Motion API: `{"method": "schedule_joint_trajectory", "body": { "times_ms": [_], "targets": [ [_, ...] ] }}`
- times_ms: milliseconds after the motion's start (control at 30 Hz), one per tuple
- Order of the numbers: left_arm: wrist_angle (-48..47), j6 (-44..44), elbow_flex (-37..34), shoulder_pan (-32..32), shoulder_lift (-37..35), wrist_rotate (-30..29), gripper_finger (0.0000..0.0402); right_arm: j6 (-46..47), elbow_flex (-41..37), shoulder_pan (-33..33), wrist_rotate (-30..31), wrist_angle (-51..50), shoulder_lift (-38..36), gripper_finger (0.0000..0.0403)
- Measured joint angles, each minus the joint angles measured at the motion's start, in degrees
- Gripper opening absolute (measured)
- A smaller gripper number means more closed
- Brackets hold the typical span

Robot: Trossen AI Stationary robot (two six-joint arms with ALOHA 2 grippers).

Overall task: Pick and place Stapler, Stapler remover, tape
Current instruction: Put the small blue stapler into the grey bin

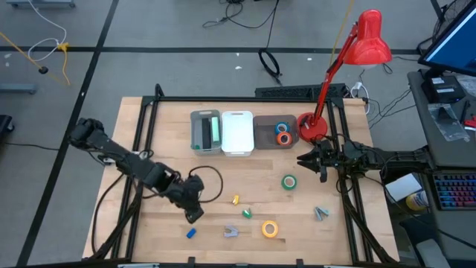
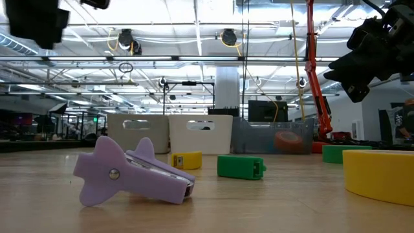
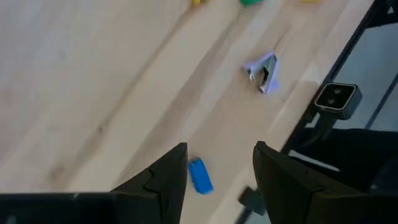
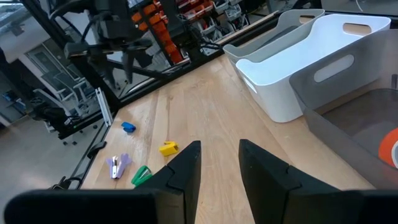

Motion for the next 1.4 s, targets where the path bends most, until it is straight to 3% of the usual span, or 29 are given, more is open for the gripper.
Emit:
{"method": "schedule_joint_trajectory", "body": {
  "times_ms": [133,300,500,767,1400],
  "targets": [
    [0.1,-7.6,0.0,-2.5,0.2,0.3,0.0182,-0.1,0.0,0.0,0.0,0.0,0.0,0.0100],
    [0.4,-16.2,0.0,-4.4,1.7,6.5,0.0182,-0.1,0.0,0.0,0.0,0.0,0.0,0.0100],
    [3.9,-21.6,0.0,-5.7,5.1,8.9,0.0182,-0.1,0.0,0.0,0.0,0.0,0.0,0.0100],
    [4.6,-23.1,0.0,-6.4,11.1,9.0,0.0182,0.0,0.0,0.0,0.0,0.0,0.0,0.0100],
    [6.6,-24.0,0.0,-8.1,17.9,10.4,0.0182,0.4,0.0,0.0,0.0,0.0,0.0,0.0100]
  ]
}}
